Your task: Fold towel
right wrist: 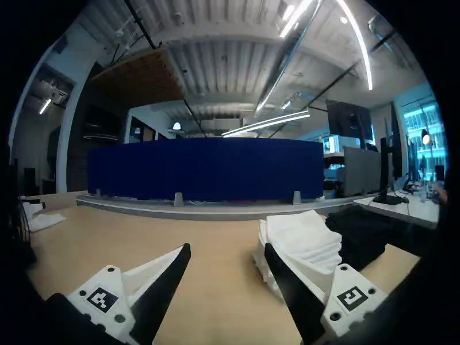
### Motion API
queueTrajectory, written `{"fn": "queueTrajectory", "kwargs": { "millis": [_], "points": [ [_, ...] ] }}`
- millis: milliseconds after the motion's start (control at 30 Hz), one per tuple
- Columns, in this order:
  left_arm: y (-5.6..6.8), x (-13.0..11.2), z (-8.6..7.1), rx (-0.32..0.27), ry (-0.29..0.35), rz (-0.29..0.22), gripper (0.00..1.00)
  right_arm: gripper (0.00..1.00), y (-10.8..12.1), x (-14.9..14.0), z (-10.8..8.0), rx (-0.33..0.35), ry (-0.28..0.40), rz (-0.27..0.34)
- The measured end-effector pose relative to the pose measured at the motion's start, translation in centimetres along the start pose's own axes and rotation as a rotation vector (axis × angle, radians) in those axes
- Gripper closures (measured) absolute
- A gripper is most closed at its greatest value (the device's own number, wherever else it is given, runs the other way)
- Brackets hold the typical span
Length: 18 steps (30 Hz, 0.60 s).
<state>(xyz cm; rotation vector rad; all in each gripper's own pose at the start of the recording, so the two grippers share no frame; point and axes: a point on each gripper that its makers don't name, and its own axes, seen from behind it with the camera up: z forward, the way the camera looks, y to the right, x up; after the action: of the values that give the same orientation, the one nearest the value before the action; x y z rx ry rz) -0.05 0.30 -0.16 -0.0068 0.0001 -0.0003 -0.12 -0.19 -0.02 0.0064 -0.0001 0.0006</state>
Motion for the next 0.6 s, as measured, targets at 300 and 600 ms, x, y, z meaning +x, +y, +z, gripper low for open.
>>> {"fn": "queueTrajectory", "kwargs": {
  "millis": [300, 600],
  "points": [
    [-0.01, 0.0, 0.01, 0.0, 0.0, 0.0, 0.04, 0.0, -0.11, -0.08, 0.01, 0.007, -0.001, 0.0],
    [-0.02, -0.02, -0.02, 0.0, 0.0, 0.0, 0.04, 0.01, -0.1, 0.0, 0.08, 0.008, -0.001, -0.001]
  ]
}}
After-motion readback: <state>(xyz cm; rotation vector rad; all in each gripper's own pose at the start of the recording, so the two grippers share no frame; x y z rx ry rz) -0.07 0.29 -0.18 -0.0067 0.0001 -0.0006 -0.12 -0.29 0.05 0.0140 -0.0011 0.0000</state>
